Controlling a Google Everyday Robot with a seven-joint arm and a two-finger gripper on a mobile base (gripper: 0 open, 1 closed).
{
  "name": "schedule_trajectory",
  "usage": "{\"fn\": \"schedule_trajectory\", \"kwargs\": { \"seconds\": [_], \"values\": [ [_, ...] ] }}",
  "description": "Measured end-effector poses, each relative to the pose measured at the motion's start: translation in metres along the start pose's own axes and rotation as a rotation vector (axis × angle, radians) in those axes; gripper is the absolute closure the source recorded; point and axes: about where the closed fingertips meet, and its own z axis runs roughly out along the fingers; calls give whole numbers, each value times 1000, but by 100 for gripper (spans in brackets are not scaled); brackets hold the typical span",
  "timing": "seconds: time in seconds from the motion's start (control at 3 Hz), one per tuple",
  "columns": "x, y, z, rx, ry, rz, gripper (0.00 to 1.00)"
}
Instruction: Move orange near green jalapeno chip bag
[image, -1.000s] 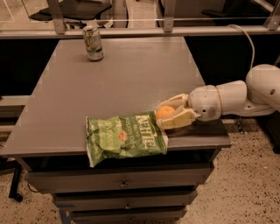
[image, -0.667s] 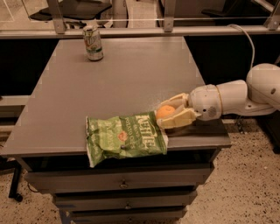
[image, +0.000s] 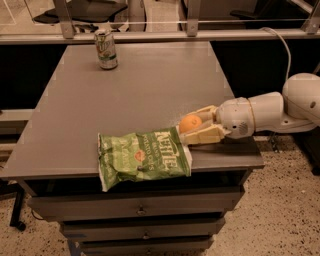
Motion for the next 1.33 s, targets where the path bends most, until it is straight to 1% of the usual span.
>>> {"fn": "schedule_trajectory", "kwargs": {
  "seconds": [0.33,0.67,1.0,1.33],
  "values": [
    [7,-13,-12,27,5,-3,0],
    [13,-23,-22,49,10,-6,0],
    [16,-28,-29,62,13,-7,0],
    [16,-29,-29,62,13,-7,0]
  ]
}}
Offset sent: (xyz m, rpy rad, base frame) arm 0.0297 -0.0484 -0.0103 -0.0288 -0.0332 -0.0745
